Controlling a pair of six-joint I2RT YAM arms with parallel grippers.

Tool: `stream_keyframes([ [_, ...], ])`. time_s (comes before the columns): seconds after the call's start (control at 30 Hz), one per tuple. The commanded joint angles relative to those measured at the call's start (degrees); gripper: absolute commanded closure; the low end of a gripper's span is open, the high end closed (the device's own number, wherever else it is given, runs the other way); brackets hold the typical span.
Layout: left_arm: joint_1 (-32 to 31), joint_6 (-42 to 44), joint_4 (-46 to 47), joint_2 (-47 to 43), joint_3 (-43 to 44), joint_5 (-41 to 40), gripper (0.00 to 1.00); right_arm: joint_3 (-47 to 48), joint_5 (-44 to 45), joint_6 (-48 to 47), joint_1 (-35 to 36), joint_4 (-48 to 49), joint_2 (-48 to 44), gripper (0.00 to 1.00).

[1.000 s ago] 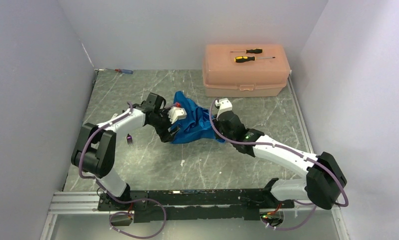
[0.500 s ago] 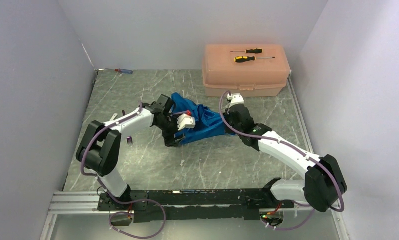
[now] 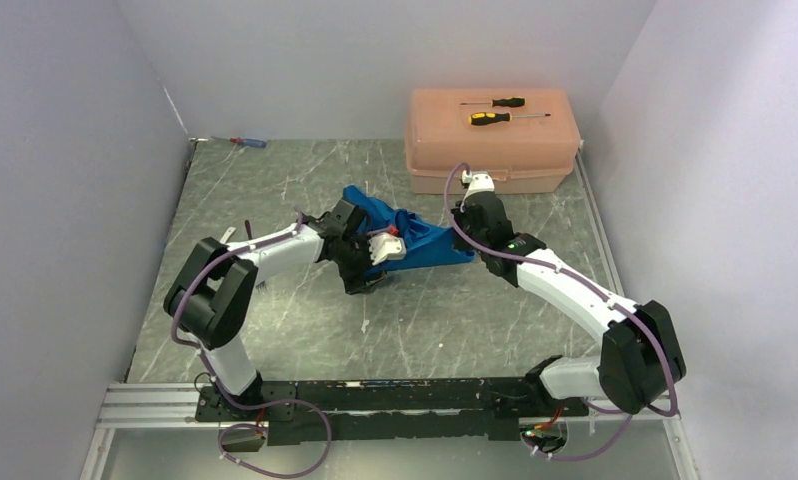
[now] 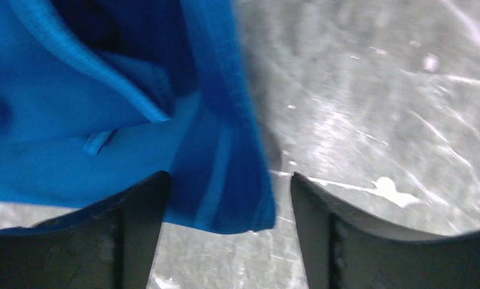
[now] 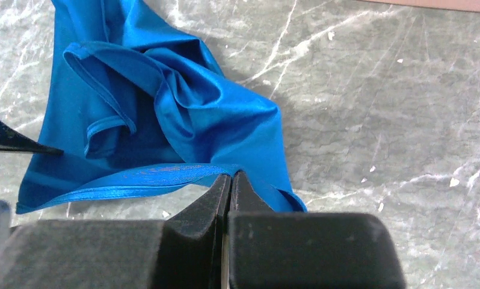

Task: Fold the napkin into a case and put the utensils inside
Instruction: Pick up the crumpled napkin from the center of the board.

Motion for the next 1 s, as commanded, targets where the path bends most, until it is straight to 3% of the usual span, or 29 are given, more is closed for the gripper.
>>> stream_keyframes([
  [0.0,-0.52,-5.41,11.86,0.59,-1.2,-14.51,0.29,2.77,-1.07,-0.41,-0.92,2.76,0.34,1.0],
  [0.1,-0.39,-8.41,16.45,0.05,-0.96,-21.56,0.46,2.92,-1.21,-0.57,-1.14,2.75,0.35,1.0],
  [0.27,-0.41,-11.54,14.09,-0.53,1.36,-21.53,0.59,3.92,-0.81,-0.86,-1.85,2.79,-0.06,1.0],
  [0.3,-0.37,-11.67,13.42,-0.6,1.82,-21.48,0.66,4.26,-0.73,-0.9,-2.12,2.88,-0.09,1.0],
  [0.37,-0.3,-11.23,12.74,-0.73,2.74,-22.49,0.95,5.15,-0.91,-1.02,-2.75,3.08,-0.39,1.0],
  [0.4,0.06,-11.15,12.71,-0.95,3.02,-22.89,0.97,5.86,-0.9,-1.1,-2.95,3.1,-0.51,1.0],
  [0.63,4.11,-12.23,7.74,-2.42,10.36,-19.33,0.97,11.12,-1.85,-2.41,-3.19,2.26,-0.45,1.0],
  [0.8,7.19,-15.17,-3.55,-4.31,19.01,-8.18,0.94,16.36,-2.57,-3.69,-3.19,0.65,-0.28,1.0],
  [0.87,6.75,-18.85,-5.09,-5.63,17.27,-4.5,0.58,17.27,-2.88,-4.04,-3.14,0.29,-0.29,1.0],
  [0.9,6.44,-21.72,-4.71,-6.47,15.41,-3.59,0.47,17.36,-2.96,-3.96,-3.18,0.21,-0.32,1.0],
  [0.97,5.33,-27.55,-4.09,-7.43,11.85,-4.23,0.39,17.29,-3.16,-3.87,-3.19,0.43,-0.59,1.0],
])
